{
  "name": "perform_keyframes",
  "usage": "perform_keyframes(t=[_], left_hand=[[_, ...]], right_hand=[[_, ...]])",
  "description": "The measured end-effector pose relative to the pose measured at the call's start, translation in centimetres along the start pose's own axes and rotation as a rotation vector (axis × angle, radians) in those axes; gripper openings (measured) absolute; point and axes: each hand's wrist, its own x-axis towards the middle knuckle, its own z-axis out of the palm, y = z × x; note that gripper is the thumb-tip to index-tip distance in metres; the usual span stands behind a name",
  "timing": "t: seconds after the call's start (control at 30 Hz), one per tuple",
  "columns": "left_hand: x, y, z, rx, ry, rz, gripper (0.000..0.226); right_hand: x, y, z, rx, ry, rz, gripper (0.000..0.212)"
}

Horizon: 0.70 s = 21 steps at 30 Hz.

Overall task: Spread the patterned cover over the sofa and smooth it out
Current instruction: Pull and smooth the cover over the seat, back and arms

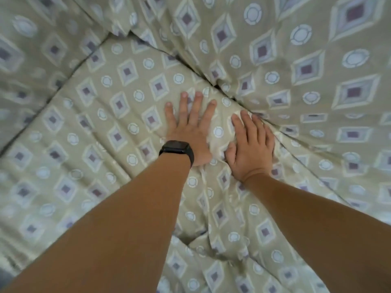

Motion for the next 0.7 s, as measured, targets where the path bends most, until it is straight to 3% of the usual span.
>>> perform_keyframes(t=[0.13, 0.27, 0.33, 0.4, 0.5, 0.6, 0.7], left_hand=[[-1.2, 3.6, 2.2, -0.026, 0.224, -0.106, 0.091], [-2.9, 5.6, 2.9, 0.064, 0.18, -0.169, 0.09], [-4.6, 7.6, 3.1, 0.114, 0.154, -0.117, 0.092], [-6.3, 10.2, 3.6, 0.223, 0.141, 0.044, 0.096], [-7.0, 14.3, 3.5, 0.227, 0.083, 0.212, 0.093], [-5.8, 17.5, 1.6, 0.212, 0.037, 0.244, 0.091], [-3.5, 19.0, 0.4, 0.229, 0.035, 0.243, 0.094]], right_hand=[[-0.2, 0.0, -0.5, 0.047, 0.009, -0.014, 0.07], [-0.4, 0.4, -1.9, 0.076, -0.049, -0.099, 0.064], [-2.6, 3.3, -3.4, 0.079, -0.065, -0.225, 0.058], [-6.8, 6.9, -4.1, 0.064, -0.099, -0.264, 0.055], [-13.6, 12.8, -4.9, 0.049, -0.164, -0.189, 0.06], [-15.6, 17.1, -6.0, 0.025, -0.232, -0.053, 0.066], [-14.1, 18.8, -6.0, 0.077, -0.191, 0.179, 0.065]])
